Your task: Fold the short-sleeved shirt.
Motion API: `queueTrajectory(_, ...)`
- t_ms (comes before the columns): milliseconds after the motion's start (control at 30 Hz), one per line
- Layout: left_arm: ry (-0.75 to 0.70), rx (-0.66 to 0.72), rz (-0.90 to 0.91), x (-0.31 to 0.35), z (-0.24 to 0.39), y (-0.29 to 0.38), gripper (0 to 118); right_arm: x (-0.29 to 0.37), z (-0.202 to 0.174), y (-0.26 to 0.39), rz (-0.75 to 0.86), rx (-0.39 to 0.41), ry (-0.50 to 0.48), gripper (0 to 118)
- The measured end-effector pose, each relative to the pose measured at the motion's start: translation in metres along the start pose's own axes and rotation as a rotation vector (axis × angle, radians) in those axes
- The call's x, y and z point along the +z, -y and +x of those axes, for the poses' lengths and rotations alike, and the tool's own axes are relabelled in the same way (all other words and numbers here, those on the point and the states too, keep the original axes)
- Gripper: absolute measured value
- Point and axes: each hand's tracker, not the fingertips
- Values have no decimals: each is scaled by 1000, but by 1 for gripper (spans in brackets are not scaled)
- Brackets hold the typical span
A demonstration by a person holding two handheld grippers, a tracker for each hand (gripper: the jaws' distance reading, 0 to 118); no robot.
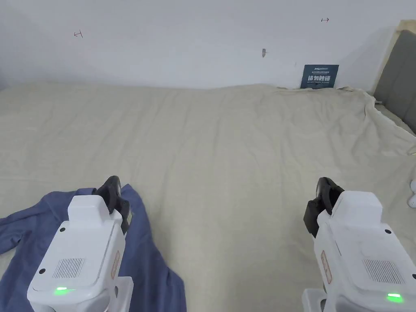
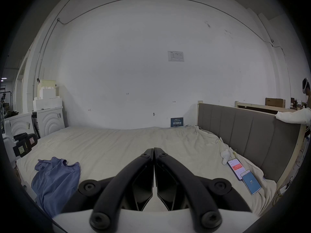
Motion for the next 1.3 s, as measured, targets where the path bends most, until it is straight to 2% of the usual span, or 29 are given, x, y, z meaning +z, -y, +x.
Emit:
queueTrajectory(1233,5,-15,16,0,2,-4,0,4,2,-4,10,34,5,0)
queueTrajectory(1267,12,-6,13,0,2,-4,0,4,2,-4,9,49,15,0)
queueTrajectory(1300,31,44,8,0,0,-6,0,4,-1,-5,9,110,41,0)
